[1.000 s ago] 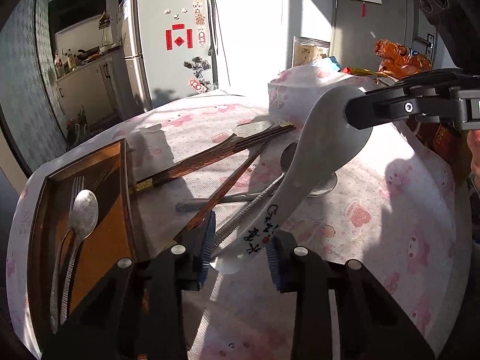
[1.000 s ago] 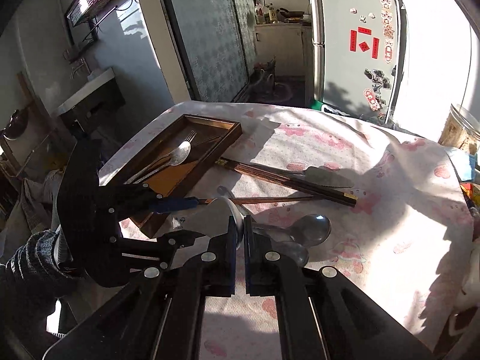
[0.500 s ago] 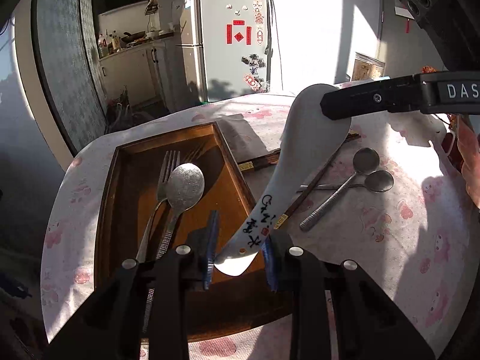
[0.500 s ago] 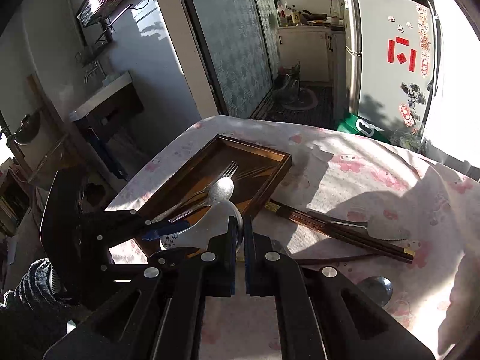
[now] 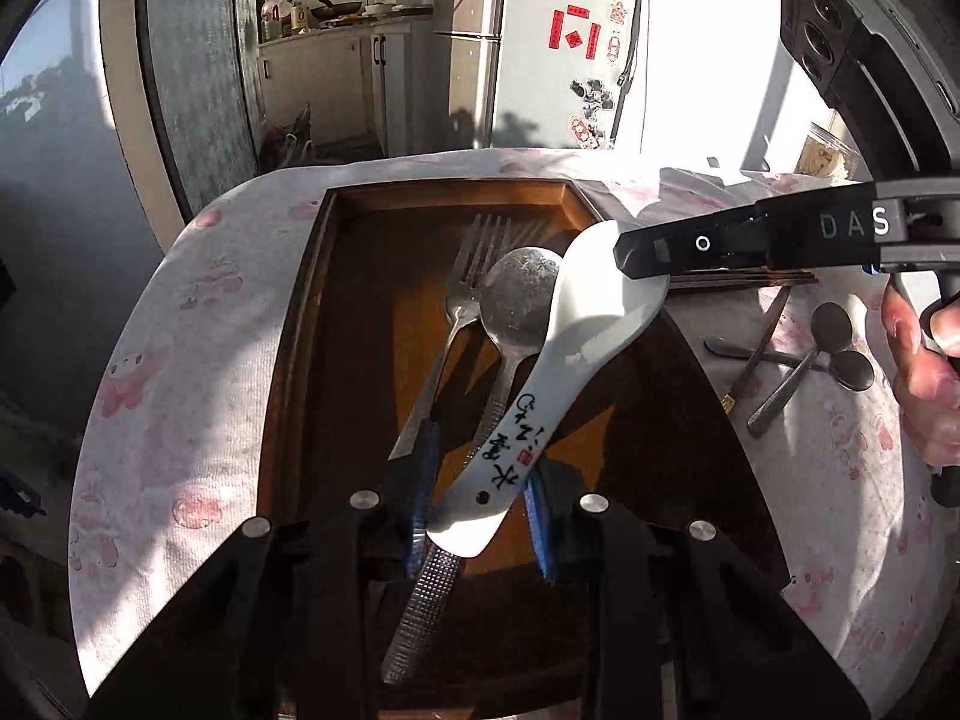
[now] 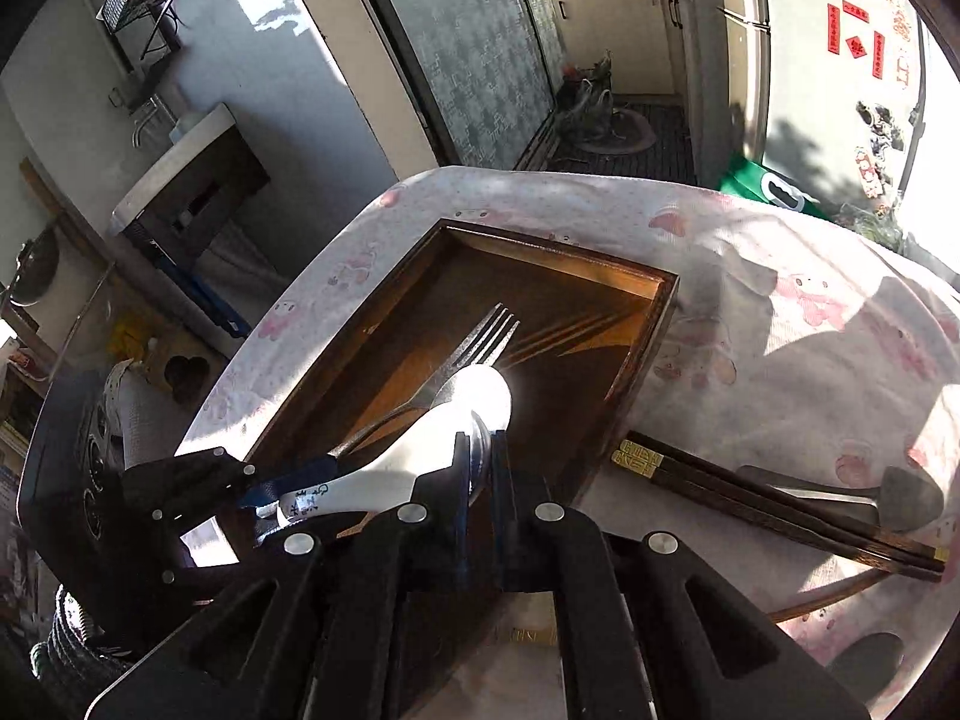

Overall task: Organize utensils
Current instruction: 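Carry the white spoon into the tray and open the right tool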

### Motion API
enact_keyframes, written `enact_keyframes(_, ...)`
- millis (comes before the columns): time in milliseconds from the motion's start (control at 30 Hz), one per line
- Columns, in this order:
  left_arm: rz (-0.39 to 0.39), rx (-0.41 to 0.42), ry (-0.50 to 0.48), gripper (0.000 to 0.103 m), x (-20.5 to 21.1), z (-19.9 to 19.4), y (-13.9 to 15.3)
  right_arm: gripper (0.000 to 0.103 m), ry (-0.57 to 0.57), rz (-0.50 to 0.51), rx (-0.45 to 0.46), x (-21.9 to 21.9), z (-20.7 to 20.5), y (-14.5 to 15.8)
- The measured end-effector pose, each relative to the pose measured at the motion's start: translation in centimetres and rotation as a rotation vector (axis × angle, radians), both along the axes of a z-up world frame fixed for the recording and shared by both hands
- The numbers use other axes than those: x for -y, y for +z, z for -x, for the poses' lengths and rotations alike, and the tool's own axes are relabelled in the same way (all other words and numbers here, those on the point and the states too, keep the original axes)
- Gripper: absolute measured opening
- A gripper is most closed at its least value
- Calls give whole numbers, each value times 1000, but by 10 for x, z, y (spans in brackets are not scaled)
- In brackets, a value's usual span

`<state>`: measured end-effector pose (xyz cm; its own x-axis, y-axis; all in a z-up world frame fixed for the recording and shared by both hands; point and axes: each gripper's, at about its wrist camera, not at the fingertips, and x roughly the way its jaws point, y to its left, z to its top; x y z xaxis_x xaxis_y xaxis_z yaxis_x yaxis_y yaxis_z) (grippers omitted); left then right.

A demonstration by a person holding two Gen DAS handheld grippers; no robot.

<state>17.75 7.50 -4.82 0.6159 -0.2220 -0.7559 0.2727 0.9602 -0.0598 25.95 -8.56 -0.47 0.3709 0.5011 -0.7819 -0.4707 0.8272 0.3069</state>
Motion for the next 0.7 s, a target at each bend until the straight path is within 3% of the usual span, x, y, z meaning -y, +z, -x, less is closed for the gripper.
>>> enact_keyframes(400, 2, 32, 21, 32, 1, 0, -2, 11, -25, 70, 20, -21, -6, -20)
enact_keyframes(467, 1, 33, 23, 34, 1, 0, -2, 17, -16, 63, 22, -21, -3, -19)
enact_keyframes(500, 0, 33, 25, 35, 1, -1, -2, 25, -10, 56, 25, -21, -1, -17)
enact_keyframes(600, -1, 32, 27, 38, 2, -1, -2, 60, -22, 25, 58, -14, 6, -5)
enact_keyframes(667, -9, 40, 30, 43, 3, 0, 0, 62, -32, -6, 69, -4, 11, 6)
enact_keyframes(700, -16, 53, 32, 54, 3, 2, 3, 63, -36, -21, 75, 3, 15, 12)
